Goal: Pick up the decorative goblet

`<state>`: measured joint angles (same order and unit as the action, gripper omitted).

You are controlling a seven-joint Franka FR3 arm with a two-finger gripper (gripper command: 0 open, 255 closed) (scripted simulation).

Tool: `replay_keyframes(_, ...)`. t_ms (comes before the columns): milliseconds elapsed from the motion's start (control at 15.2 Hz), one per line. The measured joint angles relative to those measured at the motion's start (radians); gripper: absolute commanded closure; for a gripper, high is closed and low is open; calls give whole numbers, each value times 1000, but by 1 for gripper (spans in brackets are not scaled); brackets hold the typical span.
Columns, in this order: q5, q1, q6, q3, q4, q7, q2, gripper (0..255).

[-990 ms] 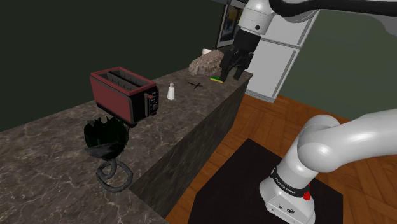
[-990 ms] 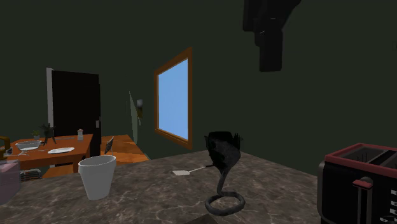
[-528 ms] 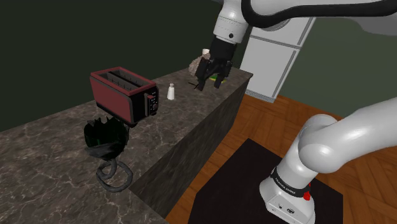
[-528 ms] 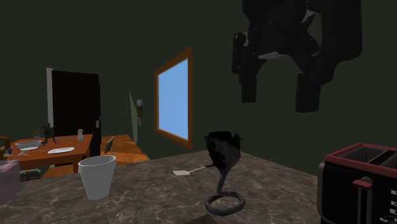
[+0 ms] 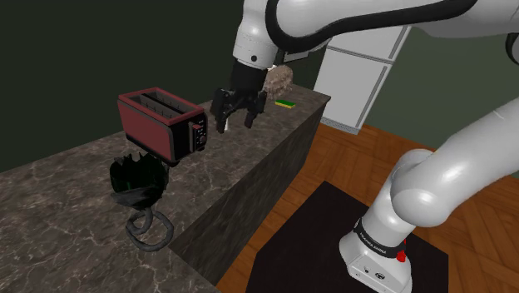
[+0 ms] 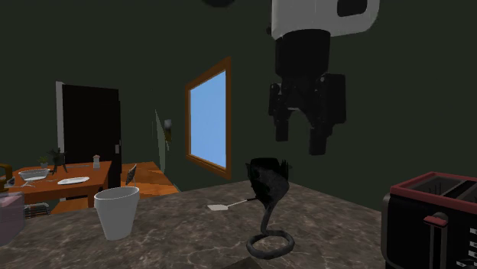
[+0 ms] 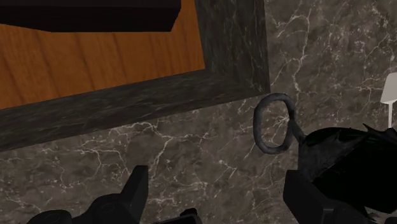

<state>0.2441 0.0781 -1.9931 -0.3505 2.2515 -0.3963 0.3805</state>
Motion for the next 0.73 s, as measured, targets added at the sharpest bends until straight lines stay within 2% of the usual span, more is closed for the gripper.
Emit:
replay_keyframes(330, -34, 12, -72, -84, -100, -104, -167, 0)
replay_keyframes(726, -142, 41, -121, -160, -281, -251, -407, 0)
